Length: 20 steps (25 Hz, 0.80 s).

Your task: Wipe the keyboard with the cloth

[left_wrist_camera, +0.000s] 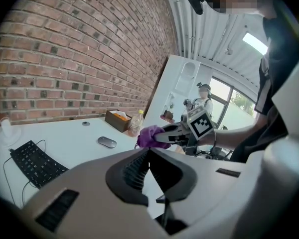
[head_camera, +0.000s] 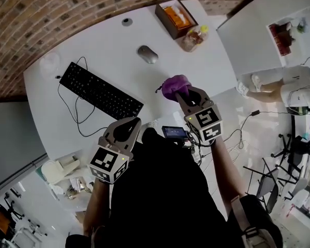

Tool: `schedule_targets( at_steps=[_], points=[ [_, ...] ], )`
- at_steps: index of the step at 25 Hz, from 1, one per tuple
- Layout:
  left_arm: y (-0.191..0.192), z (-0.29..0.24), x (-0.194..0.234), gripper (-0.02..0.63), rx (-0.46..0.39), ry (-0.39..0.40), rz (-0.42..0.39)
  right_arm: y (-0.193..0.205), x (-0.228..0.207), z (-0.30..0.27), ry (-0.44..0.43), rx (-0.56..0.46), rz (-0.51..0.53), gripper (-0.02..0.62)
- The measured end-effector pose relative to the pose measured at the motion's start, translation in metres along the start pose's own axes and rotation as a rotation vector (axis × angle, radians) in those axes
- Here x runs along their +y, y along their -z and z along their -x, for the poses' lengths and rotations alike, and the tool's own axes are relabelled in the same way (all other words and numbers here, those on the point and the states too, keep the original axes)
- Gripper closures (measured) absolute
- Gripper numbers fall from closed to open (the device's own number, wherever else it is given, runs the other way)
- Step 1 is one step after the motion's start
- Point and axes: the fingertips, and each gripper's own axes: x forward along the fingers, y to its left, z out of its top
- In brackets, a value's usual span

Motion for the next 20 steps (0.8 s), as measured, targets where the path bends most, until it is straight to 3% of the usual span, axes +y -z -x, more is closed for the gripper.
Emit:
schedule_targets(
  at_steps=[20],
  points=[
    [0.016,0.017,0.005,0.591,0.037,-0.108,0.052,0.116,-0.011,-0.066,-0.066,0.262,-0.021,0.522]
  ],
)
